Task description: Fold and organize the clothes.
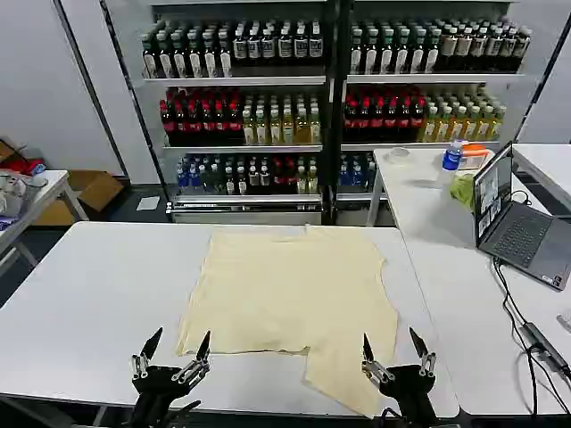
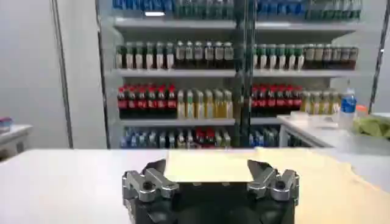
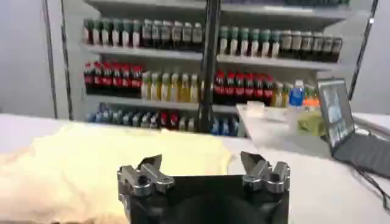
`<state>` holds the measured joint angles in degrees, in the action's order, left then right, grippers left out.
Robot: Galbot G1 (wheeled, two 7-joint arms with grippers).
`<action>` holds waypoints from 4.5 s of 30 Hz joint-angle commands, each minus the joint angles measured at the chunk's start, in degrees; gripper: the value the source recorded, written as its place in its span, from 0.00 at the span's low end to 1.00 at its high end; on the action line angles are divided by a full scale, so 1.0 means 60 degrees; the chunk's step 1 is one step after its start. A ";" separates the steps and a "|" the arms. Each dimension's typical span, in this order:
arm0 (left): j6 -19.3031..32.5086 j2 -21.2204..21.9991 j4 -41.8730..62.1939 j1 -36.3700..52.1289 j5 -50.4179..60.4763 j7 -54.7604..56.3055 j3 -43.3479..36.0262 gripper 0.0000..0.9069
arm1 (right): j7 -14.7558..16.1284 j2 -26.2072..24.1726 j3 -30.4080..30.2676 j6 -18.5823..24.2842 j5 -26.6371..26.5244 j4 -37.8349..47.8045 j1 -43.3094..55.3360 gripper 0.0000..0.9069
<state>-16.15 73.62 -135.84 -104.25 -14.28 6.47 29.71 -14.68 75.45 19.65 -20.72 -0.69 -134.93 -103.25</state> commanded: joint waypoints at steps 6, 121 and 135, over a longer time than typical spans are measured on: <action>-0.2720 -0.1151 0.1919 0.1856 -0.0875 0.0518 0.0033 1.00 | -0.0179 0.0090 -0.0490 -0.1347 0.0274 0.0524 0.0124 1.00; -0.2391 -0.1855 0.3257 0.4366 -0.1716 -0.0012 -0.0138 0.01 | 0.0240 -0.1893 -0.1094 -0.0377 -0.1986 0.2266 0.5511 0.00; -0.2325 -0.1806 0.4402 0.5269 -0.1514 -0.0026 -0.0658 0.01 | 0.0326 -0.1687 -0.1854 -0.0348 -0.1781 0.3985 0.6801 0.00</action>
<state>-30.18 62.89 -115.37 -77.37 -23.66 6.39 27.68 -12.72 65.62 11.15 -22.64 -11.24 -118.16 -69.02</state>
